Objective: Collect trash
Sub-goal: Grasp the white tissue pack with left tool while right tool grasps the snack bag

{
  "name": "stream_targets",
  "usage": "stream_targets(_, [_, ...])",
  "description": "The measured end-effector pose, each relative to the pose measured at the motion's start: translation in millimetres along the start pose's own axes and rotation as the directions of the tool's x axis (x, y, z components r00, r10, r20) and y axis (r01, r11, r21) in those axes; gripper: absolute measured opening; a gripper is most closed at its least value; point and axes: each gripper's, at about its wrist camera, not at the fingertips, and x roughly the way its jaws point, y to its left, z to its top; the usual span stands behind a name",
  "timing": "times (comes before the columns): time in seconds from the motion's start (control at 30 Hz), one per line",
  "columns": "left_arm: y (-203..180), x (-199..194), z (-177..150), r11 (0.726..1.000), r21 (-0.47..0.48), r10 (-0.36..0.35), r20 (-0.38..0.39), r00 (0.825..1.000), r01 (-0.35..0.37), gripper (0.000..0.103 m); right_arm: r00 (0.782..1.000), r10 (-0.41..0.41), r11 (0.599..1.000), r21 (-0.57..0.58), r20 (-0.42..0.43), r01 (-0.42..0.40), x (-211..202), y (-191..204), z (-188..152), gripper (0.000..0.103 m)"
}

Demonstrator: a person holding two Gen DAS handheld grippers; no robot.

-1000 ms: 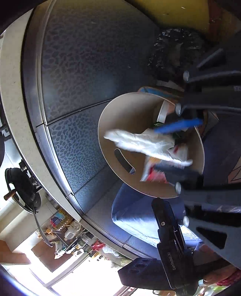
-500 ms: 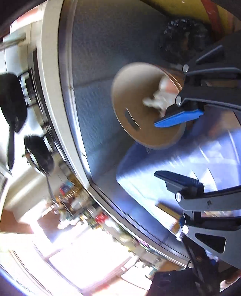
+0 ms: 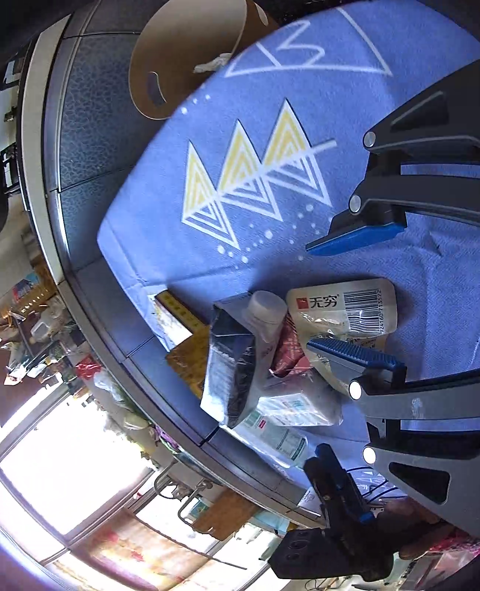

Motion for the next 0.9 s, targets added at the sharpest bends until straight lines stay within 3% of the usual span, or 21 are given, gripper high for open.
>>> stream_targets(0.07, [6,12,11,1.000,-0.015,-0.005,-0.008,1.000,0.005,0.075,1.000,-0.012,1.000,-0.009,-0.014,0.012,7,5,-3,0.047])
stream_targets(0.23, [11,48,32,0.995,-0.017,0.093,-0.043,0.995,-0.094,0.076,0.999,0.004,1.000,-0.002,-0.039,-0.004,16,9,-12,0.047])
stream_targets(0.3, [19,53,33,0.993,-0.052,0.100,-0.039,0.994,-0.102,0.076,0.993,0.095,0.995,0.021,-0.068,-0.094,14,8,-14,0.045])
stream_targets(0.37, [26,53,30,0.989,-0.055,0.133,-0.021,0.991,-0.134,0.056,0.983,0.161,0.987,0.008,-0.093,-0.161,10,14,-19,0.045])
stream_targets(0.4, [30,51,27,0.992,-0.047,0.119,-0.009,0.993,-0.119,0.053,0.971,0.211,0.977,-0.013,-0.116,-0.214,8,20,-24,0.046])
stream_targets(0.47, [34,42,21,0.995,-0.044,0.084,-0.003,0.996,-0.084,0.039,0.952,0.266,0.959,-0.055,-0.152,-0.277,4,29,-33,0.046])
stream_targets(0.57, [40,17,5,0.996,-0.015,0.086,0.002,0.996,-0.086,0.035,0.953,0.253,0.958,-0.097,-0.164,-0.271,-1,33,-41,0.046])
stream_targets(0.7, [59,-15,-19,0.995,-0.027,0.091,0.004,0.996,-0.091,0.035,0.973,0.195,0.976,-0.074,-0.120,-0.204,-6,16,-40,0.046])
stream_targets(0.8, [72,-31,-28,0.992,-0.099,0.072,-0.013,0.997,-0.073,0.051,0.983,0.157,0.981,-0.100,-0.094,-0.166,-10,15,-37,0.050])
stream_targets(0.87, [74,-38,-27,0.989,-0.139,0.056,-0.016,0.998,-0.058,0.077,0.989,0.126,0.977,-0.163,-0.084,-0.138,-13,21,-38,0.065])
stream_targets(0.9, [70,-39,-25,0.989,-0.136,0.053,-0.006,0.999,-0.053,0.077,0.989,0.116,0.971,-0.199,-0.089,-0.132,-13,28,-41,0.066])
